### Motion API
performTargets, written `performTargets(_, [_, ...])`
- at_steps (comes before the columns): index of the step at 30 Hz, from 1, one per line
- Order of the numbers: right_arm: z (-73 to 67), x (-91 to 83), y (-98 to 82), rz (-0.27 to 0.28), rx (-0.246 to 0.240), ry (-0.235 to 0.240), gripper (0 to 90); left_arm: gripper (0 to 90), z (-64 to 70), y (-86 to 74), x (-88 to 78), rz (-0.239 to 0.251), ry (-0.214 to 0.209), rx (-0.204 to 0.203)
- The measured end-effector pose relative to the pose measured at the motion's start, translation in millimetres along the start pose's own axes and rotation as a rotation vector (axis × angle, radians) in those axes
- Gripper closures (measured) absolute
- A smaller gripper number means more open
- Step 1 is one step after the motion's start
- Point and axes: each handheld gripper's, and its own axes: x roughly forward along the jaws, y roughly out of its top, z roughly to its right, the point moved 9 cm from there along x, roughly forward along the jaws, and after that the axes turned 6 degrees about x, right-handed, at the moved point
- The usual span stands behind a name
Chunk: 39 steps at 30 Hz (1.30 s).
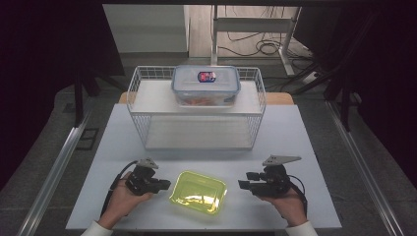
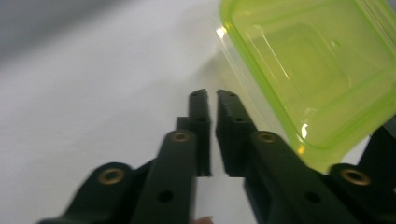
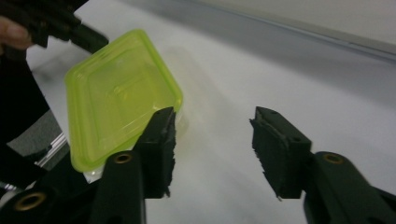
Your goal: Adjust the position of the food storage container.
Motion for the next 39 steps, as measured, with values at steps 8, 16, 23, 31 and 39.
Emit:
performTargets(8, [-20.9,5.3,-15.0,-0.087,-0.066,0.062,78.9,40.3,-11.7,1.2,-15.2,0.039,0.058,-0.044])
performTargets(16, [-67.1,17.7,-23.1,-0.139,-0.203,0.142,89.5,31.8,-16.8,0.1,-20.2,0.052,0.068,-0.064])
performTargets(23, [-95.8,26.2,-31.5,-0.181,-0.297,0.158,89.5,28.8,-14.9,-0.5,-19.5,0.048,0.060,-0.064])
performTargets(31, [-115.7,40.4,-48.6,-0.264,-0.338,0.196,89.5,26.9,-15.6,-3.2,-15.4,0.025,0.062,-0.064])
performTargets(39, [-111.7,57.6,-62.3,-0.328,-0.358,0.160,89.6,26.2,-15.3,-3.3,-15.3,0.026,0.062,-0.066])
